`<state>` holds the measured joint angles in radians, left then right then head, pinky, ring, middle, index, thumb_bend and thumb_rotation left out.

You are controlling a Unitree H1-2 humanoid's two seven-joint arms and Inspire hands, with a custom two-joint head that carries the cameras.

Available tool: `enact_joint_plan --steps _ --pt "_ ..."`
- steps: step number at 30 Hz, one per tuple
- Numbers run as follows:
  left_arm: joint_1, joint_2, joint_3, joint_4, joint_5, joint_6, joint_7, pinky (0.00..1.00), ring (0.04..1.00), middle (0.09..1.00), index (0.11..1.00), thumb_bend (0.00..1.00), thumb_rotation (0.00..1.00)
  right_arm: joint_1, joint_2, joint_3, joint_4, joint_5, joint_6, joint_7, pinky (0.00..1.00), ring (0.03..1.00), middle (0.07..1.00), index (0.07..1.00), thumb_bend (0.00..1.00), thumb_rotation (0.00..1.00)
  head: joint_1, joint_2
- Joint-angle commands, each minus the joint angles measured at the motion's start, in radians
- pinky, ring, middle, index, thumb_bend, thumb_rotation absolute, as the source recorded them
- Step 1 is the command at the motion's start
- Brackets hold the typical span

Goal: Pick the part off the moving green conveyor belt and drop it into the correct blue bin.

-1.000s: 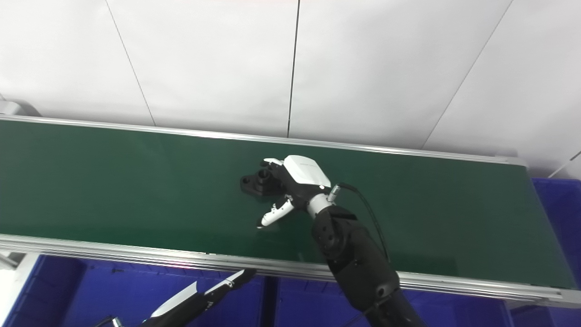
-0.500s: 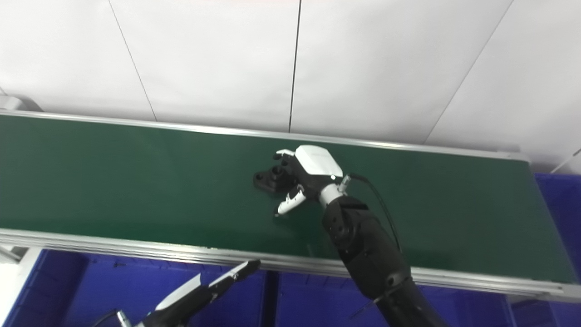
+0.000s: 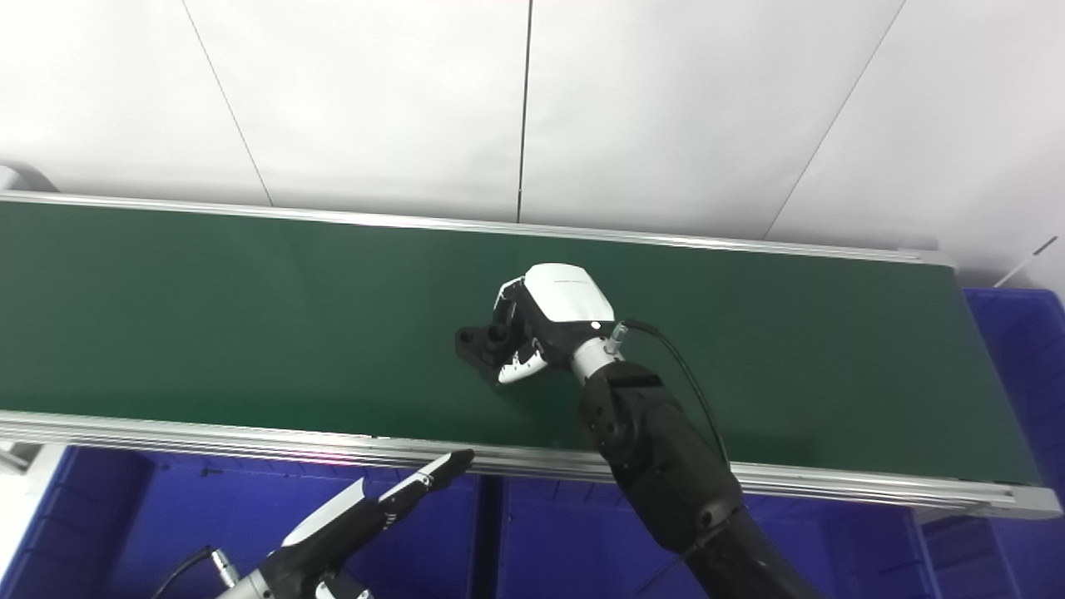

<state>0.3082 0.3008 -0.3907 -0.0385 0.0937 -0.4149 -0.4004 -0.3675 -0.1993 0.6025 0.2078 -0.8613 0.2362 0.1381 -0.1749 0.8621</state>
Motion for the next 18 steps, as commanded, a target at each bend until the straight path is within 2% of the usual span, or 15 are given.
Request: enact_joint_plan --steps 1,4,5,7,8,10,13,18 --pt "-0.004 0.001 0.006 -0.028 -0.019 -0.004 0.001 0.95 1.0 1.0 1.0 0.97 0.43 0.024 -0.003 0.038 0.019 -0.032 -0.023 0.02 0.26 0.358 0.475 0.561 0.5 0.0 0.001 0.001" --pt "-0.002 0.0 0.009 -0.031 -0.017 -0.002 0.003 0.94 1.0 1.0 1.0 0.98 0.42 0.036 -0.008 0.063 0.031 -0.06 -0.048 -0.016 0.3 0.368 0.49 0.556 0.5 0.0 0.003 0.005" --pt "-0.002 -0.001 0.011 -0.031 -0.014 -0.004 0.006 0.96 1.0 1.0 1.0 0.98 0.43 0.038 -0.01 0.072 0.039 -0.072 -0.059 -0.038 0.28 0.357 0.473 0.558 0.5 0.0 0.003 0.006" --pt "-0.003 -0.002 0.012 -0.03 -0.011 -0.009 0.006 0.96 1.0 1.0 1.0 0.97 0.43 0.043 -0.009 0.08 0.047 -0.083 -0.065 -0.067 0.22 0.387 0.499 0.506 0.51 0.0 0.003 0.006" --pt "-0.004 -0.001 0.013 -0.029 -0.01 -0.012 0.005 0.95 1.0 1.0 1.0 0.97 0.43 0.046 -0.006 0.083 0.051 -0.089 -0.064 -0.079 0.18 0.275 0.48 0.492 0.52 0.0 0.003 0.006" --pt "-0.006 -0.001 0.013 -0.027 -0.009 -0.015 0.004 0.94 0.999 1.0 1.0 0.97 0.44 0.048 -0.003 0.088 0.058 -0.097 -0.06 -0.095 0.15 0.215 0.471 0.483 0.52 0.0 0.003 0.007" --pt "-0.003 -0.003 0.016 -0.027 -0.005 -0.015 0.008 0.93 0.994 1.0 1.0 0.97 0.44 0.055 0.004 0.079 0.061 -0.099 -0.052 -0.125 0.12 0.179 0.47 0.48 0.53 0.0 0.004 0.009" --pt "-0.004 -0.003 0.017 -0.029 0.002 -0.013 0.007 0.94 0.995 1.0 1.0 0.97 0.44 0.082 0.011 0.04 0.004 -0.08 -0.037 -0.158 0.15 0.214 0.47 0.488 0.53 0.0 0.005 0.01"
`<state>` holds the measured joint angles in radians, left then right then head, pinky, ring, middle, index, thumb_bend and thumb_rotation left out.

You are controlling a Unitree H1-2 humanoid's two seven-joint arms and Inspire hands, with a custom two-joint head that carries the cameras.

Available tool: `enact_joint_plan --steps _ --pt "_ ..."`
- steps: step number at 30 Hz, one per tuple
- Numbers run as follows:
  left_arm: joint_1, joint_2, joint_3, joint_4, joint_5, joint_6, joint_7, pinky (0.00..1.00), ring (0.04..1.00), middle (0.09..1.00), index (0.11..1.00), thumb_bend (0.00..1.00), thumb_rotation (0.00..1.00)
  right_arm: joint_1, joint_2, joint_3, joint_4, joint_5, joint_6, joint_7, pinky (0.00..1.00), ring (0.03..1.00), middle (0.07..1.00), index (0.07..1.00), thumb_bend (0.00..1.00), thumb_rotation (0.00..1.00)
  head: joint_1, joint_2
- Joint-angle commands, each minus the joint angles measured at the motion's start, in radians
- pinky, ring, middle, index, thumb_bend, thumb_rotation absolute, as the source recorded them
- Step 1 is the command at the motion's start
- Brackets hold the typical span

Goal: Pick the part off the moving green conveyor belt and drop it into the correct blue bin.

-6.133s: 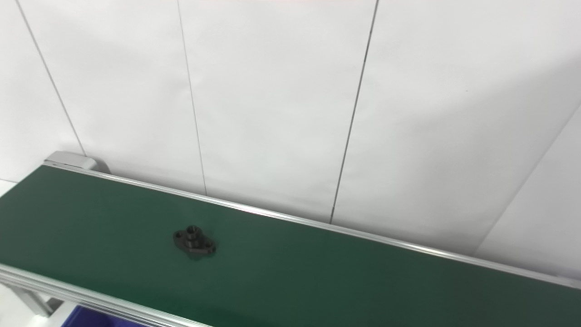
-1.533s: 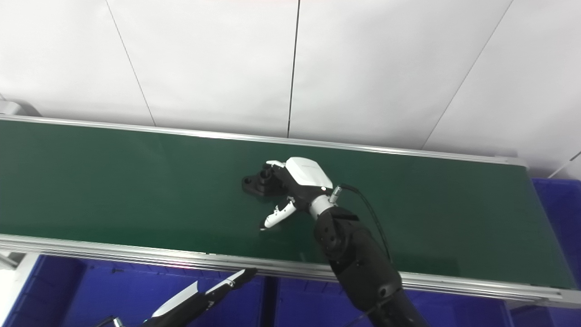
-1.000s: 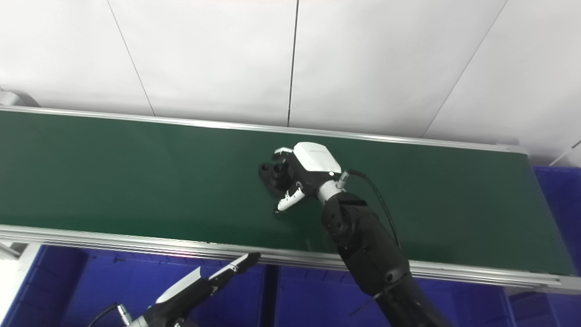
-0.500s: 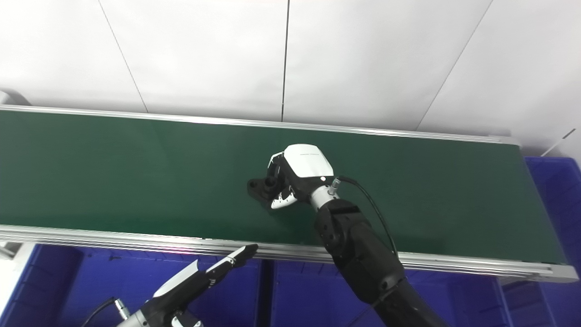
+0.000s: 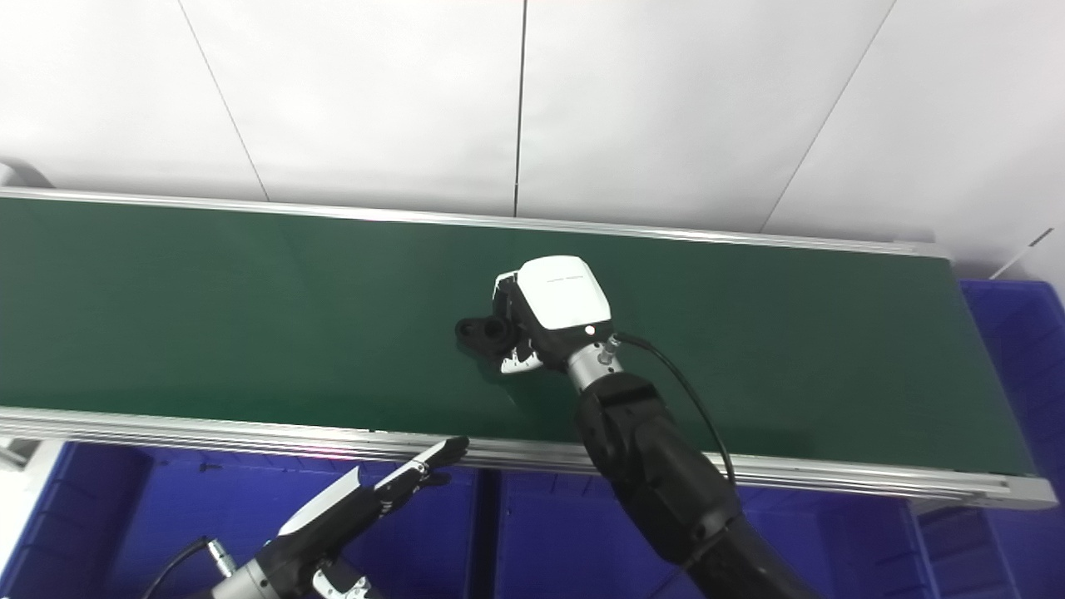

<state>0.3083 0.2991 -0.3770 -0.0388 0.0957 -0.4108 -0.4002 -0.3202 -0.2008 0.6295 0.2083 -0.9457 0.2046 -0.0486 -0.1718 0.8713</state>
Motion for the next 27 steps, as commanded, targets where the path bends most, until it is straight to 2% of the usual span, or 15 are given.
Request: enact_joint_plan --steps 1,7,10,15,20,23,27 --pt "-0.004 -0.001 0.004 -0.03 0.001 -0.015 0.008 0.94 0.995 1.0 1.0 0.97 0.44 0.04 0.013 0.007 -0.007 0.002 -0.001 0.027 0.15 0.213 0.47 0.488 0.53 0.0 0.001 0.003" --pt "-0.004 -0.003 0.004 -0.031 -0.018 -0.011 0.003 0.93 0.996 1.0 1.0 0.97 0.42 0.107 0.024 -0.08 -0.204 0.015 0.07 0.077 0.13 0.198 0.47 0.489 0.53 0.0 -0.007 0.01" --pt "-0.003 -0.003 0.006 -0.035 -0.017 -0.011 0.004 0.94 0.996 1.0 1.0 0.97 0.42 0.143 0.025 -0.116 -0.298 0.005 0.088 0.102 0.19 0.261 0.474 0.489 0.53 0.0 -0.012 0.014" --pt "-0.002 0.001 0.009 -0.046 -0.018 0.0 0.0 0.94 0.998 1.0 1.0 0.97 0.42 0.238 0.051 -0.191 -0.493 -0.007 0.157 0.148 0.16 0.219 0.47 0.489 0.53 0.0 -0.017 0.022" --pt "0.001 0.001 0.015 -0.051 -0.016 0.003 0.004 0.93 0.991 1.0 1.0 0.98 0.43 0.333 0.066 -0.24 -0.605 -0.013 0.141 0.133 0.12 0.176 0.469 0.488 0.53 0.0 -0.021 0.029" --pt "0.004 0.001 0.018 -0.059 -0.019 0.013 0.004 0.92 0.99 1.0 1.0 0.99 0.44 0.398 0.076 -0.266 -0.677 -0.02 0.157 0.159 0.11 0.165 0.469 0.488 0.53 0.0 -0.023 0.034" --pt "0.006 0.007 0.021 -0.07 -0.027 0.017 0.0 0.92 0.993 1.0 1.0 0.98 0.43 0.496 0.073 -0.295 -0.735 -0.005 0.133 0.166 0.1 0.157 0.469 0.487 0.53 0.0 -0.034 0.05"
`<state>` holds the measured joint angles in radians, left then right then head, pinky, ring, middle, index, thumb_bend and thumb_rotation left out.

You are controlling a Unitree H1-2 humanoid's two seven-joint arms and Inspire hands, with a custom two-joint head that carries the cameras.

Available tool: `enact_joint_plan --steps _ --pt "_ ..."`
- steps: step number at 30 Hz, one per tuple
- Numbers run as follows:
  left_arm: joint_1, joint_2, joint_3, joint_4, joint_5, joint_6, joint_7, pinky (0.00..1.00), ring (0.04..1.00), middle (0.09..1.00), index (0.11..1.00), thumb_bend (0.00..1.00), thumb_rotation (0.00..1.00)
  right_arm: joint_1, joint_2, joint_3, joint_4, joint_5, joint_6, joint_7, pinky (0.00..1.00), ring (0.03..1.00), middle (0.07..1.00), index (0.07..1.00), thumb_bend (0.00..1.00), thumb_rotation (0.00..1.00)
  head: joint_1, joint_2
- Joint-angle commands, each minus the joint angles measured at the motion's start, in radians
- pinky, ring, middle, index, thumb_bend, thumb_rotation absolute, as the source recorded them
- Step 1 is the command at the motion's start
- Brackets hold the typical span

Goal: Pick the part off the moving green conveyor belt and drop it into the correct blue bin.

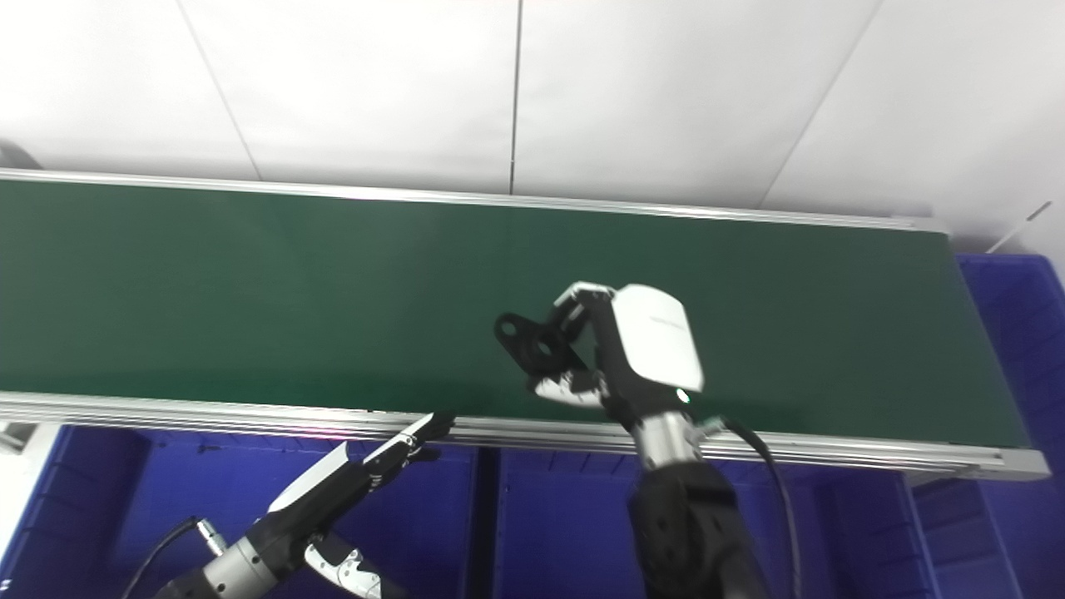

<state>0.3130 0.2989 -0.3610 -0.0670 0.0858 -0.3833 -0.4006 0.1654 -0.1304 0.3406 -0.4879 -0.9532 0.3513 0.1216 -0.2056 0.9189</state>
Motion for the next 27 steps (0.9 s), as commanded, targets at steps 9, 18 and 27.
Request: enact_joint_plan --steps 9,18,27 --pt "-0.001 0.021 0.017 -0.068 -0.062 0.015 -0.012 0.91 0.996 1.0 1.0 0.97 0.4 0.23 -0.039 -0.019 -0.098 0.014 -0.022 0.086 0.11 0.173 0.469 0.487 0.53 0.0 -0.031 0.041" --pt "-0.018 0.034 0.034 -0.069 -0.125 0.041 -0.036 0.88 0.987 1.0 1.0 0.97 0.37 0.285 -0.072 -0.022 -0.067 -0.014 0.009 0.209 0.13 0.19 0.469 0.486 0.53 0.0 -0.062 0.081" --pt "-0.028 0.017 0.051 -0.06 -0.133 0.032 -0.036 0.88 0.98 1.0 0.998 0.97 0.36 0.221 -0.063 0.004 0.021 -0.164 0.076 0.375 0.14 0.221 0.47 0.487 0.53 0.0 -0.092 0.086"
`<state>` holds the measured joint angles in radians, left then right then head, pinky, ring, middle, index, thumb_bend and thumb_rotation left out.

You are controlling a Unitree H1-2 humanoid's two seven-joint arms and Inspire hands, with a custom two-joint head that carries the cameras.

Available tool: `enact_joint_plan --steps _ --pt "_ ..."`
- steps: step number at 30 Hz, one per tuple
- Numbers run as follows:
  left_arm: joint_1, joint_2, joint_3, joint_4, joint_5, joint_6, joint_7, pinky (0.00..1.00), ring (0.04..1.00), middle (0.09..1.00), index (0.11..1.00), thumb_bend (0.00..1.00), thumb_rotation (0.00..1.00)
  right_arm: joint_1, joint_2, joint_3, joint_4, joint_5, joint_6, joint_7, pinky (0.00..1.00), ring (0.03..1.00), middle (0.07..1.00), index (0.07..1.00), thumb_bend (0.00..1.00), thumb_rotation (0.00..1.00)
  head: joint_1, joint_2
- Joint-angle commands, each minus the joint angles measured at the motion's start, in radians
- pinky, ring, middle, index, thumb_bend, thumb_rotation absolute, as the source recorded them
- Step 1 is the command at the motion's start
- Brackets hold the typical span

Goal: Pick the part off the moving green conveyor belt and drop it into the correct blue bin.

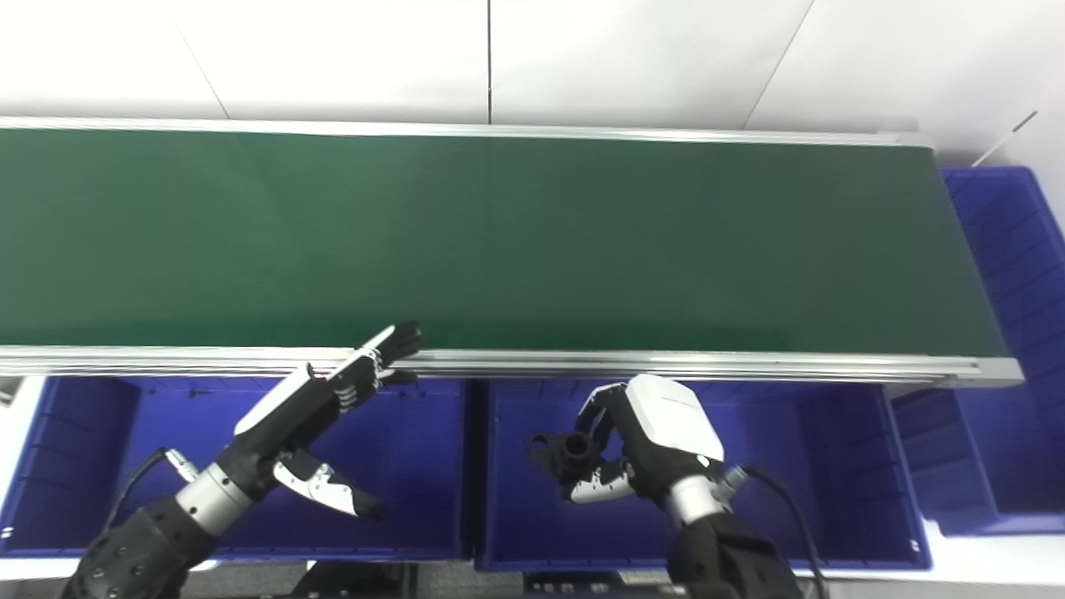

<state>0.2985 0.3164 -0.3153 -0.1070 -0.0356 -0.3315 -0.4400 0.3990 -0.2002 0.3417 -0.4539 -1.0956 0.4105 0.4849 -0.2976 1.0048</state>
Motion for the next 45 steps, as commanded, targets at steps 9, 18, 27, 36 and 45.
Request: enact_joint_plan --steps 9,18,27,36,45 --pt "-0.008 -0.003 0.009 -0.022 -0.019 -0.018 -0.003 0.88 0.978 1.0 0.997 0.96 0.35 -0.121 -0.011 0.059 0.029 -0.284 0.031 0.445 0.23 0.303 0.476 0.792 0.55 0.0 0.008 0.001" --pt "0.0 -0.001 0.012 -0.03 -0.016 -0.015 -0.005 0.88 0.975 1.0 0.996 0.97 0.36 -0.094 0.012 0.049 -0.045 -0.397 -0.01 0.526 0.99 0.953 0.921 0.878 0.68 0.65 0.019 0.002" --pt "0.01 0.008 0.015 -0.045 -0.021 0.005 -0.012 0.88 0.98 1.0 0.994 0.98 0.35 0.063 0.118 -0.044 -0.177 -0.167 -0.039 0.178 0.93 0.882 0.861 0.838 0.66 0.47 0.026 0.0" --pt "0.019 0.016 0.019 -0.048 -0.011 -0.001 -0.016 0.88 0.98 1.0 0.993 0.98 0.35 0.171 0.164 -0.111 -0.22 0.332 -0.118 -0.029 0.72 0.82 0.855 0.858 0.71 0.43 0.042 -0.011" --pt "0.036 0.017 0.024 -0.051 -0.001 -0.008 -0.007 0.87 0.973 1.0 0.996 0.99 0.36 0.21 0.132 -0.091 -0.15 0.605 -0.224 -0.146 0.77 0.842 0.874 0.923 0.84 0.44 0.075 -0.038"
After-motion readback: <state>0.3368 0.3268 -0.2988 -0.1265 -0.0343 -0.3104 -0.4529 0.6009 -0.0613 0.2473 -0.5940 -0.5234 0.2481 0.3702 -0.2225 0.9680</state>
